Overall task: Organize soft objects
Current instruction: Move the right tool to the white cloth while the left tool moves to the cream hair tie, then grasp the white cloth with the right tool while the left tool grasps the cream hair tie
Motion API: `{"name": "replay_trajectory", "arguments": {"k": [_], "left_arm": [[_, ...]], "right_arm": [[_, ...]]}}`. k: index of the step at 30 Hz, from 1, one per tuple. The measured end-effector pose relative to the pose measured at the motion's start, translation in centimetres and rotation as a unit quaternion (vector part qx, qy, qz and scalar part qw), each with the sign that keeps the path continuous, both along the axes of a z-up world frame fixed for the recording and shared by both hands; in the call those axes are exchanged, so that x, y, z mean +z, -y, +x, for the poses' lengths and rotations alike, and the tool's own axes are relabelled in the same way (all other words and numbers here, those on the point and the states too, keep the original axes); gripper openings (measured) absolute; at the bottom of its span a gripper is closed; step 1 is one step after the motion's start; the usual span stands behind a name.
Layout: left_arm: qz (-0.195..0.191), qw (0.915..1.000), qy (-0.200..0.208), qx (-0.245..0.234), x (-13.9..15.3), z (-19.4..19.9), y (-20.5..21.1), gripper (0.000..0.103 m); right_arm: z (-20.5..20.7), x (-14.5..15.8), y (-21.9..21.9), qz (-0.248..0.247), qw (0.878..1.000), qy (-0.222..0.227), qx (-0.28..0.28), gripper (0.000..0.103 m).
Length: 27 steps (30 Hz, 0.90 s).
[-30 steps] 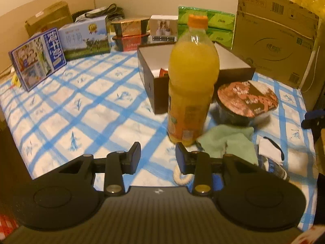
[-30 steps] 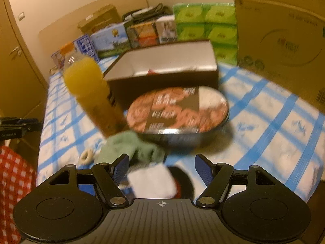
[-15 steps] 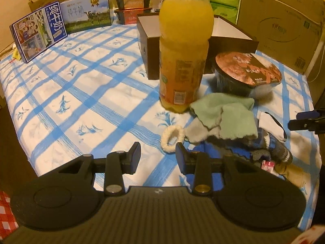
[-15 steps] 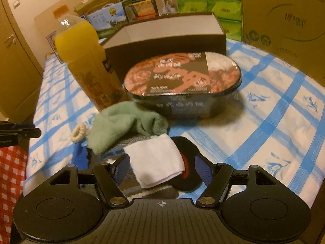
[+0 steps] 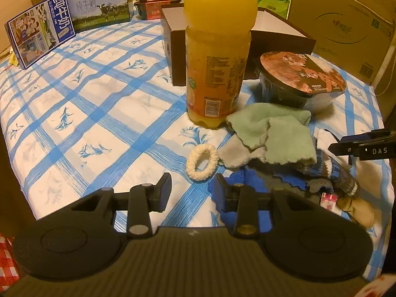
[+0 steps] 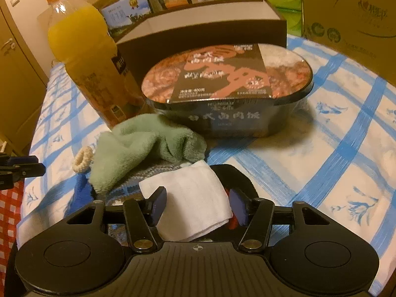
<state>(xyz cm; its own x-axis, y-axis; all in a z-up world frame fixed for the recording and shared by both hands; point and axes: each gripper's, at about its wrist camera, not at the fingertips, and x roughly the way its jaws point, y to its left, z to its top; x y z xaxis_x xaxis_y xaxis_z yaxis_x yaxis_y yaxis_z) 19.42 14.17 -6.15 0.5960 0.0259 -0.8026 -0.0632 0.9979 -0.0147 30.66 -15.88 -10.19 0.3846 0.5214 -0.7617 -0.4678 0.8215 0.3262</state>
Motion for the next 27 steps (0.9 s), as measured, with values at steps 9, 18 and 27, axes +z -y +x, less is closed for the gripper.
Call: {"name": "replay_trajectory", "arguments": {"k": [9, 18, 27], "left_arm": [[-0.008, 1.0000, -0.001, -0.003, -0.7, 0.2, 0.1, 0.034], [-0.008, 0.9999, -0.001, -0.008, -1.5, 0.6, 0.3, 0.034], [0.015, 0.9993, -0.013, -0.031, -3.5, 3.0, 0.6, 0.038]], "right_arm": [[-0.1, -0.4, 0.1, -0.001, 1.000, 0.000, 0.013, 0.010], [-0.7, 1.4, 1.2, 0.016, 0.999, 0.028, 0.003, 0.002], [0.4, 3.3, 2.5, 0.024, 0.998, 0.045, -0.029, 0.002]]}}
